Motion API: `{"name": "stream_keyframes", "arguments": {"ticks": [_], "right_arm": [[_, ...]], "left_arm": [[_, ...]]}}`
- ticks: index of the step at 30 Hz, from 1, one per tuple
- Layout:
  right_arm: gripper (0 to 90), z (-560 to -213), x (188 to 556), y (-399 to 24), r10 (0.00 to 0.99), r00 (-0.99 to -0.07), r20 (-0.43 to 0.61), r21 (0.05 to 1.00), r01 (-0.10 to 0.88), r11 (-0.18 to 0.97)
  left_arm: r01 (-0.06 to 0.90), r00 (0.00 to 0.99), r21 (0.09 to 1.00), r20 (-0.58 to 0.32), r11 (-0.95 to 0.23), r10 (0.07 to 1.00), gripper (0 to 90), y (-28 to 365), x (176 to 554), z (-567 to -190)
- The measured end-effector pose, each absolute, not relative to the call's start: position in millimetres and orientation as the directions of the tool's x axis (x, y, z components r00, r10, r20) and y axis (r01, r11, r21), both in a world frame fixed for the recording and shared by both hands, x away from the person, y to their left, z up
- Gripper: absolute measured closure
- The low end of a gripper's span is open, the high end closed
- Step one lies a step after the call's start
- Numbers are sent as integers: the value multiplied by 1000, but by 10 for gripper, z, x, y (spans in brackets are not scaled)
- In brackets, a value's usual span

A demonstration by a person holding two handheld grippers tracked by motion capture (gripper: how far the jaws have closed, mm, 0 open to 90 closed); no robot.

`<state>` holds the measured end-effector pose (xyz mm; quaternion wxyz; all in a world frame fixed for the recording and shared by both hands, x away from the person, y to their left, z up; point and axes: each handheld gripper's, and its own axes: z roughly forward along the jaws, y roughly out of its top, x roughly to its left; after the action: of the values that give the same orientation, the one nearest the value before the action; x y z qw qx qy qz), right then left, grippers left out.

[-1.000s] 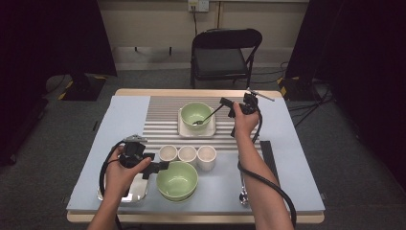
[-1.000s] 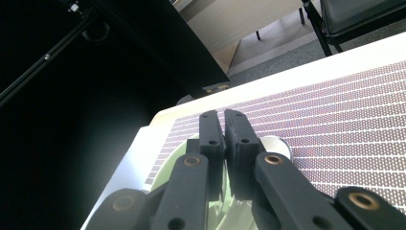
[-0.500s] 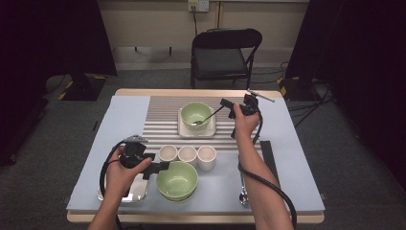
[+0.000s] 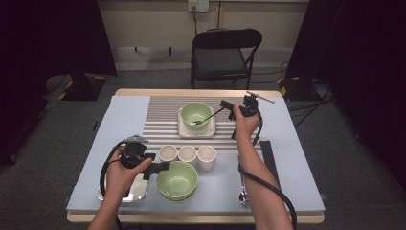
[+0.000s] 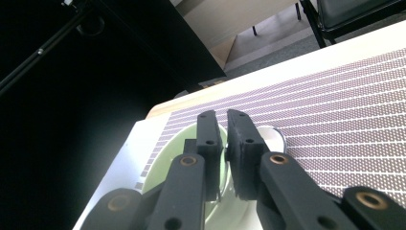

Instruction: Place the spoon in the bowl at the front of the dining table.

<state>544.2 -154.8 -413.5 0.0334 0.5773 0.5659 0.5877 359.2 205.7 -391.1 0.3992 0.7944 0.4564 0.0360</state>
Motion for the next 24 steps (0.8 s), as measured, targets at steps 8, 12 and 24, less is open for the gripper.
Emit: {"name": "stream_keyframes", "arguments": {"ticks": [8,12,24], "right_arm": [[813,-4163,5446,-1531,699,-327,636,704,616,-354],[774,-4161,5438,-1538,701,-323,635,705,614,-355],[734,-4167,5372,-1631,718,-311,622,709,613,-349]], "left_arm": [[695,580,667,-301,-268,757,249,2056,3591,-3911],[693,581,668,-296,-270,758,249,2055,3588,-3907],[689,587,670,-290,-277,756,249,2012,3570,-3898]]}}
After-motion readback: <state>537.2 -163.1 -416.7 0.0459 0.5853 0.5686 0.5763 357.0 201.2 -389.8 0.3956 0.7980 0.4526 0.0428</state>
